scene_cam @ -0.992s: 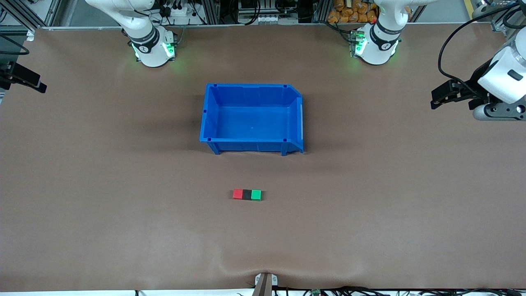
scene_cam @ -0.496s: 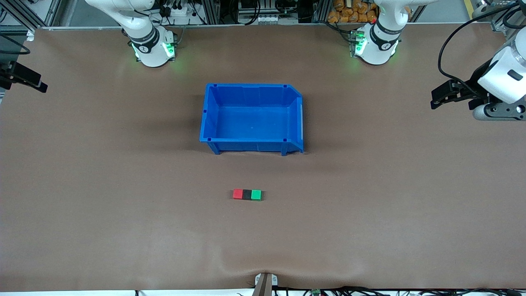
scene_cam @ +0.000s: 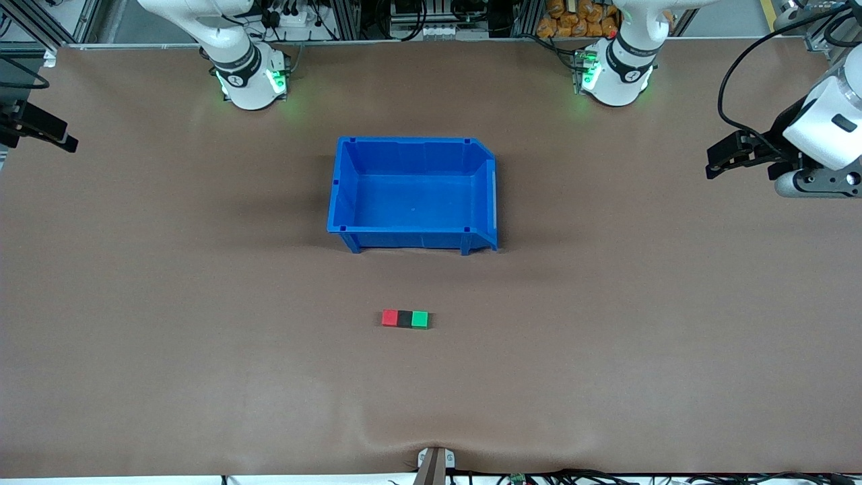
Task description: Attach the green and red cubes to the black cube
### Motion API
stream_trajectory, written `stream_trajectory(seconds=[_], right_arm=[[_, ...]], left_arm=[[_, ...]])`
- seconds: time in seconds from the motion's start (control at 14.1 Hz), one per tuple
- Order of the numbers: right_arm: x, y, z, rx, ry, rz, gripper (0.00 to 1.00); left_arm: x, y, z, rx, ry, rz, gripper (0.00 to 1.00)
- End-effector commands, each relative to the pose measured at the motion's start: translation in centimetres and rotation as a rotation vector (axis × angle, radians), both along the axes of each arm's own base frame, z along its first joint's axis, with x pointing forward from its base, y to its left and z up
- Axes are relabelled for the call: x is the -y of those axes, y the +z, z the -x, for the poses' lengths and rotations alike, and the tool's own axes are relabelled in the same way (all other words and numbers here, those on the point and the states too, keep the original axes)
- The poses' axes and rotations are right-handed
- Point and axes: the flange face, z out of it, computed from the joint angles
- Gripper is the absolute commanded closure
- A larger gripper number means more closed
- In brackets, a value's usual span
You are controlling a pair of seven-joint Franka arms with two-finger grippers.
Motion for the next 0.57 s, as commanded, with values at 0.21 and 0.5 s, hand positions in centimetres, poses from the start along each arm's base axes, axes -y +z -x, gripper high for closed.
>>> stream_trajectory(seconds=[0.21, 0.5], right_arm=[[-0.27, 0.55, 0.69, 0.015, 0.018, 0.002, 0.0], [-0.42, 0.48, 0.62, 0.014, 0.02, 0.002, 0.0]], left_arm=[[-0.22, 0.64, -0.05, 0.017, -0.009, -0.006, 0.0], [-0.3, 0.56, -0.05, 0.014, 0.0, -0.007, 0.0]])
